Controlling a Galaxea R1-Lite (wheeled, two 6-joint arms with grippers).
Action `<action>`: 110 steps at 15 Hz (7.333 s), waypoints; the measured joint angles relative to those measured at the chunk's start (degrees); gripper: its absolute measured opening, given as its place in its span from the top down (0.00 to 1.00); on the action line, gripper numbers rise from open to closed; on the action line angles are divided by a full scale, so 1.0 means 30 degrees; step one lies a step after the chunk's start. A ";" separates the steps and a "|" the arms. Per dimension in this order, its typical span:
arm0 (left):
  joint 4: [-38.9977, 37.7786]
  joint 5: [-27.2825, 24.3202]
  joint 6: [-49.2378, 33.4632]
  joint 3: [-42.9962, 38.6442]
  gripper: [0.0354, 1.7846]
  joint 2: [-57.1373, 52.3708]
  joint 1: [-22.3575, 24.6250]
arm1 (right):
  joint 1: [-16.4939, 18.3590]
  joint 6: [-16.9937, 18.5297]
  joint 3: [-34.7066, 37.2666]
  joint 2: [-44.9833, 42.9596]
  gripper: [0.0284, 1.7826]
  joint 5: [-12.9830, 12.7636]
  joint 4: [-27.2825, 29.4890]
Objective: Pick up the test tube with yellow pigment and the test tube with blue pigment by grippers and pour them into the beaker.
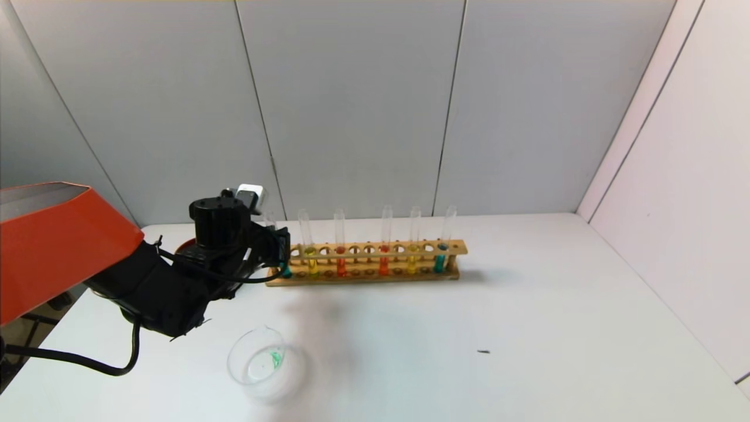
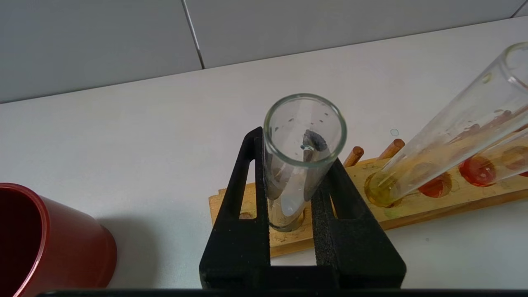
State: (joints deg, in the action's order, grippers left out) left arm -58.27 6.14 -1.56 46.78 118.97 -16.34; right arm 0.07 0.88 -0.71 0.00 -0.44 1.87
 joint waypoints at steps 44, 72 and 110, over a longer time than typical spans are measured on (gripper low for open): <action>1.6047 0.1223 0.0496 -0.1426 0.83 -1.4218 0.0000 | 0.0000 0.0000 0.0000 0.0000 0.05 0.0000 -0.0008; 1.6100 0.7660 0.8623 -0.4466 0.83 -0.7497 -0.3218 | 0.0000 0.0000 0.0000 0.0000 0.05 0.0000 0.0000; 2.6055 1.0208 1.0073 0.0276 0.83 -0.3255 -0.5929 | 0.0000 0.0000 0.0000 0.0000 0.05 0.0000 -0.0008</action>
State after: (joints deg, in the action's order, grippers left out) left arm 19.90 36.77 28.66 47.60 109.20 -34.12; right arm 0.07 0.88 -0.71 0.00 -0.44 1.84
